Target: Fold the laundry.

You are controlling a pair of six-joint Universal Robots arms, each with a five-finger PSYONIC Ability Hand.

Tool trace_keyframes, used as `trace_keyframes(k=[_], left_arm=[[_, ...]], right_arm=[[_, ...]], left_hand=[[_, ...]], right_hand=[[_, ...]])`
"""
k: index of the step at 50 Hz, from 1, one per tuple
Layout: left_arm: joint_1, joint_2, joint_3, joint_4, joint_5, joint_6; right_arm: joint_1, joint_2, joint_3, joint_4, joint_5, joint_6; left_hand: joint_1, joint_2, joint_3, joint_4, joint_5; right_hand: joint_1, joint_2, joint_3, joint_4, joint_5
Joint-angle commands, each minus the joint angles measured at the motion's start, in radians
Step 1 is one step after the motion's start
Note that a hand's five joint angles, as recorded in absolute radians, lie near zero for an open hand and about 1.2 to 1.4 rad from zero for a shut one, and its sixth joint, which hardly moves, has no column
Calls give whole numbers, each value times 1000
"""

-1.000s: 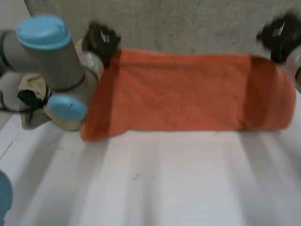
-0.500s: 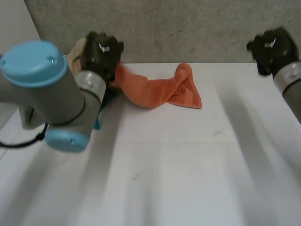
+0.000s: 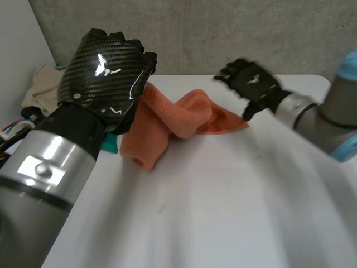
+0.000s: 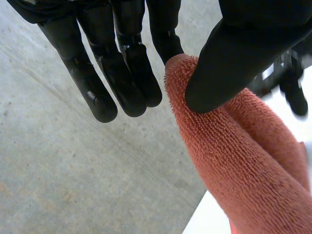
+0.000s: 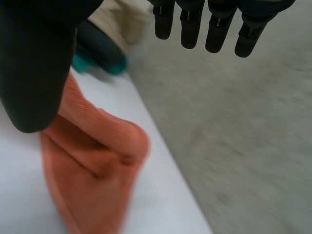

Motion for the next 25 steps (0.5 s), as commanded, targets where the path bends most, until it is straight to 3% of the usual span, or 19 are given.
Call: trace_keyframes(k=[1,3,7,8,11,15,18,25], left_arm=[[-13,65,-31,-6,-2,0],[-13,71,-34,-6,-2,0],[-13,69,-45,-1,-2,1],[-13,68,-46,-3,-2,1],[-4,62,-54,-3,-3,1],[19,55,-71,3,-3,1],[68,34,-80,5,-2,0],[105,-96,-86,6,-2,-3]], right_arm=[[151,149,-19,-6,-6,-1],[163,175,-31,-6,2,-1],[166,209,-68,-7,40,-1],[166,202,-87,-7,87,-1],[166,147,-91,-10,219,-11],[127,1,-33,5,329,-54],[74,-83,49,31,351,-117],[30,-331,321,310,429,-271]], left_hand=[[237,196,202,194,237],[237,196,202,194,237],[237,196,202,194,237],[237,196,202,194,237],[237,196,202,194,237],[237,196,202,194,237],[237,196,202,194,237],[237,196,202,194,237]], right_hand=[[-57,-40,-37,-36,-47],[13,30,33,35,23],[866,882,885,887,876],[1158,1174,1177,1179,1168],[1161,1177,1180,1182,1171],[1161,1177,1180,1182,1171],[1161,1177,1180,1182,1171],[1161,1177,1180,1182,1171]])
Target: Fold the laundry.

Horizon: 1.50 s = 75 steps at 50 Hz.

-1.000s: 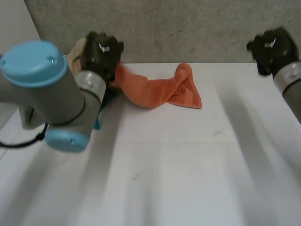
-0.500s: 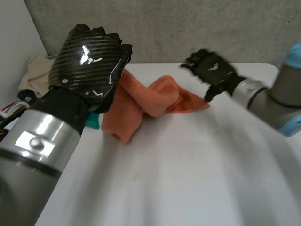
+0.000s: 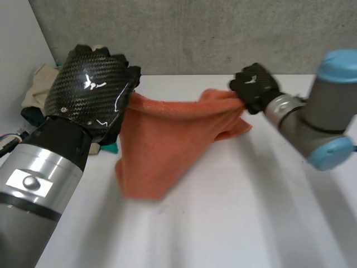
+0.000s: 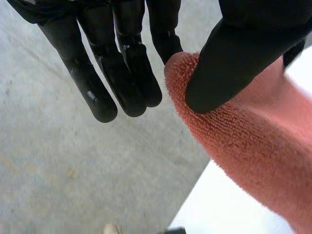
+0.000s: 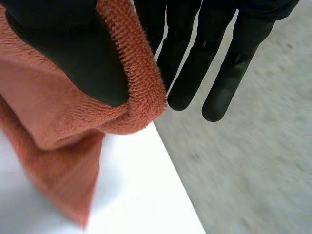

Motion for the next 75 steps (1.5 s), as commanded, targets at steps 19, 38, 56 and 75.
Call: trace_keyframes(k=[19,38,56,75], left_arm=[[35,-295,37,7,-1,-4],[4,-241,-18,7,-3,-4],[9,-238,-22,7,-3,-7],[26,-140,13,2,-12,-1]], right_arm=[[-104,-268,241,440,65,66],[-115,-53,217,328,36,-178],[-131,14,315,162,-1,-220],[-326,-358,292,425,20,-229]], left_hand=[[237,196,202,194,237],[237,196,202,194,237],[237,196,202,194,237],[237,196,202,194,237]], right_hand=[[-614,-672,-677,-683,-633],[-638,-696,-701,-707,-657],[-553,-611,-616,-622,-572],[269,211,205,199,249]])
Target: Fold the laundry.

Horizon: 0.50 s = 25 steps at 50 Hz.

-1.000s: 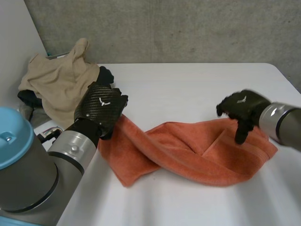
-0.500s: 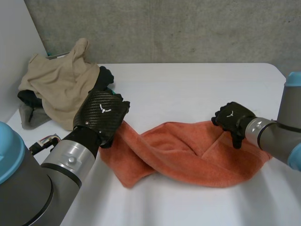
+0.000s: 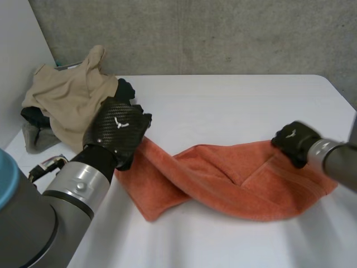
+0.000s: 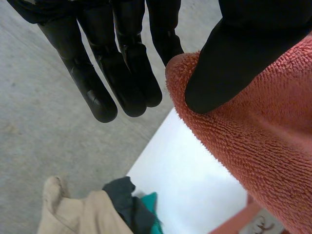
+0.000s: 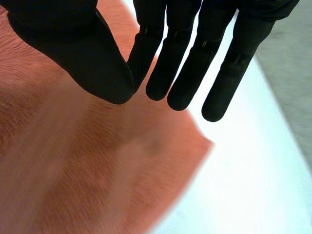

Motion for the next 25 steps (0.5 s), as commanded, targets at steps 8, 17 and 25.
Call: trace_keyframes(k=[8,17,25], left_arm=[[17,115,17,-7,5,-4],[4,89,-7,-4,4,-4],[4,105,13,-2,5,1]], right_arm=[[-152,-392,21,387,-68,-28],[-66,-190,101,189,-155,67],[12,-46,75,186,-186,93]], left_hand=[[237,196,202,194,237],[237,196,202,194,237],[237,196,202,194,237]], right_hand=[[104,61,55,48,66],[-685,-727,-733,-741,-722],[-629,-672,-677,-685,-666]])
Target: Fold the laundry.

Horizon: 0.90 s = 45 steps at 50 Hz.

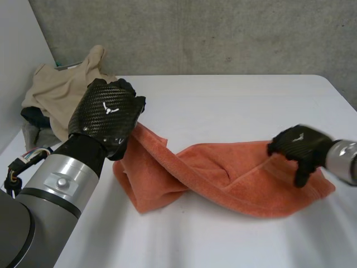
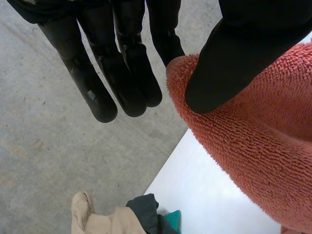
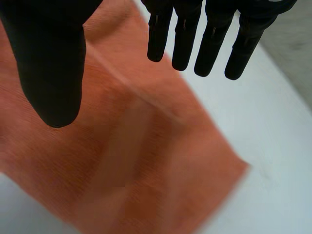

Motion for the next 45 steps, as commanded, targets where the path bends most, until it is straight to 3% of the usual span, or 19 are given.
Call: trace_keyframes(k=[1,9,13,15,19,24,25,26,32,45], left_arm=[[0,10,20,1,1,1],[0,8,8,1,1,1],[0,5,3,1,1,-1],[0,5,3,1,1,-1],[1,7,3,1,1,-2],[1,8,6,1,1,-2],[1,8,6,1,1,-2],[1,8,5,1,1,-2],[0,8,3,1,0,-4],[0,4,2,2,0,-8]], right_arm=[[63,121,-23,-15,-22,21],[66,168,-32,-78,-33,19],[65,174,-29,-98,-36,21],[65,174,-26,-101,-36,21],[59,172,-18,-100,-30,17],[56,160,-9,-98,-41,16],[56,155,-9,-98,-41,17],[56,155,-9,-98,-41,19],[57,155,-3,-101,-28,21],[62,160,-1,-110,-31,22]], left_hand=[[237,196,202,194,237],[237,196,202,194,237],[237,196,202,194,237],[237,196,202,194,237],[237,196,202,194,237],[237,196,202,194,237],[237,196,202,194,237],[237,196,202,194,237],[237,196,202,194,237],[237,196,202,194,237]], right_hand=[[51,64,62,75,94],[195,208,206,219,238],[412,425,423,436,455],[717,730,728,741,760],[931,944,942,955,974],[906,919,917,930,949],[653,666,664,677,696],[545,558,557,569,589],[163,176,174,187,206],[78,91,89,102,121]])
